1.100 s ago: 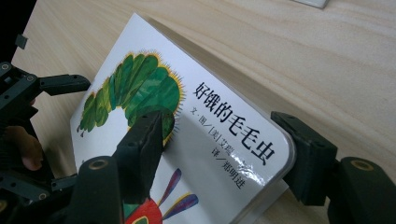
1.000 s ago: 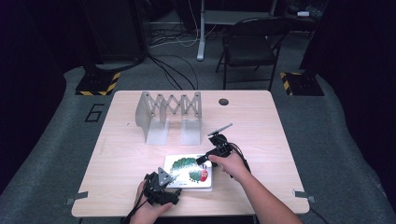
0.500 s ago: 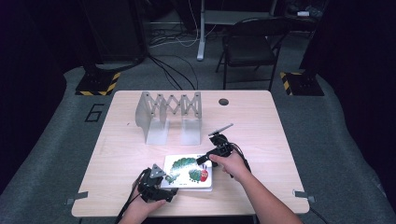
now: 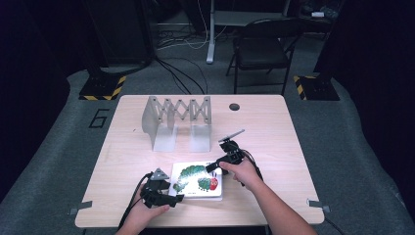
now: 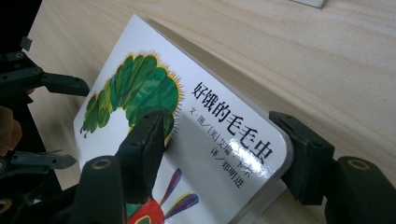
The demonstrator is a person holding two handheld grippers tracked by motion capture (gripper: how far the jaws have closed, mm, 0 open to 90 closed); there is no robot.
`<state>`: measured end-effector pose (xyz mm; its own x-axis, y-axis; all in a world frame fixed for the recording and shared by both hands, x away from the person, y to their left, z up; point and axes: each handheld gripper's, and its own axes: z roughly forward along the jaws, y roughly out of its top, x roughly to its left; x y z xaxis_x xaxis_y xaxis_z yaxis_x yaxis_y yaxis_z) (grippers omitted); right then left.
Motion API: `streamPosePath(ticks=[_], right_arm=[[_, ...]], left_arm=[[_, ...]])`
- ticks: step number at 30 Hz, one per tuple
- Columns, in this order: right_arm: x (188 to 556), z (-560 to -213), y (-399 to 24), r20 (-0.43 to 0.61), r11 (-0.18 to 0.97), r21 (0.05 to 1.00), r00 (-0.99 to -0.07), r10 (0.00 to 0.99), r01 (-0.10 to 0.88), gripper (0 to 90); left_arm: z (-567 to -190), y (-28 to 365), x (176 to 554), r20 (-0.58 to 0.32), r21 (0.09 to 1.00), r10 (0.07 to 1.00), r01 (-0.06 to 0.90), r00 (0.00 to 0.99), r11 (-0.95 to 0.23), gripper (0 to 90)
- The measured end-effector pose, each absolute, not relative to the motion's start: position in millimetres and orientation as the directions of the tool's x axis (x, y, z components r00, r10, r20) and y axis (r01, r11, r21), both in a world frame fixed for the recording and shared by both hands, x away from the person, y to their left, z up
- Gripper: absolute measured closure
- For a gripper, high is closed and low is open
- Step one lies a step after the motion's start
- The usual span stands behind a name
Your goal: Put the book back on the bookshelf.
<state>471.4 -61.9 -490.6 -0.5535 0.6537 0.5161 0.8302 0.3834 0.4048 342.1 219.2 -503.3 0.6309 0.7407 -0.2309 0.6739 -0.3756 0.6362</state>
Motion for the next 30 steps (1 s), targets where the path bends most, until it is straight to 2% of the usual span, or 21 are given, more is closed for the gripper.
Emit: streamPosePath(ticks=[7,12,19,30], right_arm=[[471.7,-490.7,-62.1,0.514,0.385,0.412,-0.559,0.650,0.826,37.6],[471.7,-490.4,-62.3,0.509,0.388,0.412,-0.561,0.653,0.824,37.8],[470.9,-487.8,-61.7,0.508,0.376,0.419,-0.557,0.657,0.826,39.7],[467.2,-480.4,-62.2,0.507,0.371,0.449,-0.573,0.644,0.813,42.4]], left_arm=[[-502.7,224.2,348.8,-0.260,0.627,0.750,0.697,0.609,-0.348,30.9],[-503.0,223.4,351.7,-0.263,0.623,0.758,0.705,0.597,-0.339,30.2],[-505.8,224.3,352.2,-0.261,0.625,0.767,0.708,0.586,-0.329,24.5],[-509.3,223.1,350.2,-0.238,0.630,0.764,0.694,0.600,-0.349,23.0]])
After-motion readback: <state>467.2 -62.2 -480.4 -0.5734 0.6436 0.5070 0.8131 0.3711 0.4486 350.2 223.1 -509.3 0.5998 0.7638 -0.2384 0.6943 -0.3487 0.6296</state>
